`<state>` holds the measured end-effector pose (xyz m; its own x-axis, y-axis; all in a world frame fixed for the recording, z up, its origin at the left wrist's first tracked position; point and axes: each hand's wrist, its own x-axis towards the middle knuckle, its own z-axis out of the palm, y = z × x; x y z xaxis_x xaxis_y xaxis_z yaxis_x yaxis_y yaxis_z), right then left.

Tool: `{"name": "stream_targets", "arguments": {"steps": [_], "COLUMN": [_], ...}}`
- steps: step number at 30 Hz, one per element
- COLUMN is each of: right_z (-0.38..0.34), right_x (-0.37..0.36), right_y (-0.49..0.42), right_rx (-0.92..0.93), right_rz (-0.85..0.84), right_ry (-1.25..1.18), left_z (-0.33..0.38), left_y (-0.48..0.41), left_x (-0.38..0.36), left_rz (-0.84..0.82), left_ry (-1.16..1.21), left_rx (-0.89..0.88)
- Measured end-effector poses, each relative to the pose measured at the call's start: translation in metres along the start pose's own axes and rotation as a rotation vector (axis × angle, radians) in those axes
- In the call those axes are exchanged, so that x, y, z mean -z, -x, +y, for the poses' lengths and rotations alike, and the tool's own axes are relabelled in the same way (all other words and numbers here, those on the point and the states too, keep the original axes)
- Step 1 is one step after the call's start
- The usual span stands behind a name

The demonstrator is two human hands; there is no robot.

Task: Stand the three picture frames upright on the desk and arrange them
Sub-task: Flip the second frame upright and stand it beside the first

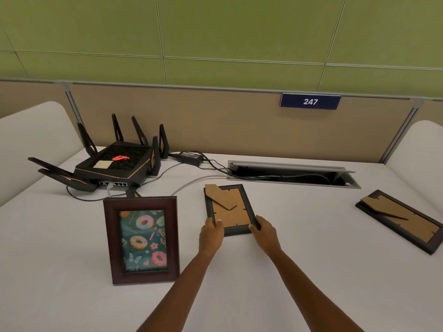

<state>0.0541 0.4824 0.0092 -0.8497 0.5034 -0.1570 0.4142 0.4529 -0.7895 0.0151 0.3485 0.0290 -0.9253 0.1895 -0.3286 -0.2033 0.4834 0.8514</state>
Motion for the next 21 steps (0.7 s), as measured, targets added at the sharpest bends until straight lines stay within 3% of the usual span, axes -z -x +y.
{"name": "stream_targets", "arguments": {"steps": [4, 10, 16, 21], "right_z": [0.001, 0.010, 0.014, 0.017], "right_x": [0.004, 0.014, 0.032, 0.054], "right_y": [0.001, 0.002, 0.007, 0.012], "right_rx": [-0.037, -0.064, -0.102, -0.001], "right_rz": [0.011, 0.080, 0.132, 0.129], "right_ry": [-0.074, -0.241, -0.445, -0.477], "left_z": [0.004, 0.002, 0.009, 0.026], "left_y": [-0.011, -0.019, -0.007, 0.012], "left_x": [0.001, 0.000, -0.006, 0.003], "left_rz": [0.065, 0.030, 0.036, -0.033], "left_ry": [0.147, 0.361, 0.447, 0.574], "left_rx": [0.114, 0.294, 0.290, 0.262]}}
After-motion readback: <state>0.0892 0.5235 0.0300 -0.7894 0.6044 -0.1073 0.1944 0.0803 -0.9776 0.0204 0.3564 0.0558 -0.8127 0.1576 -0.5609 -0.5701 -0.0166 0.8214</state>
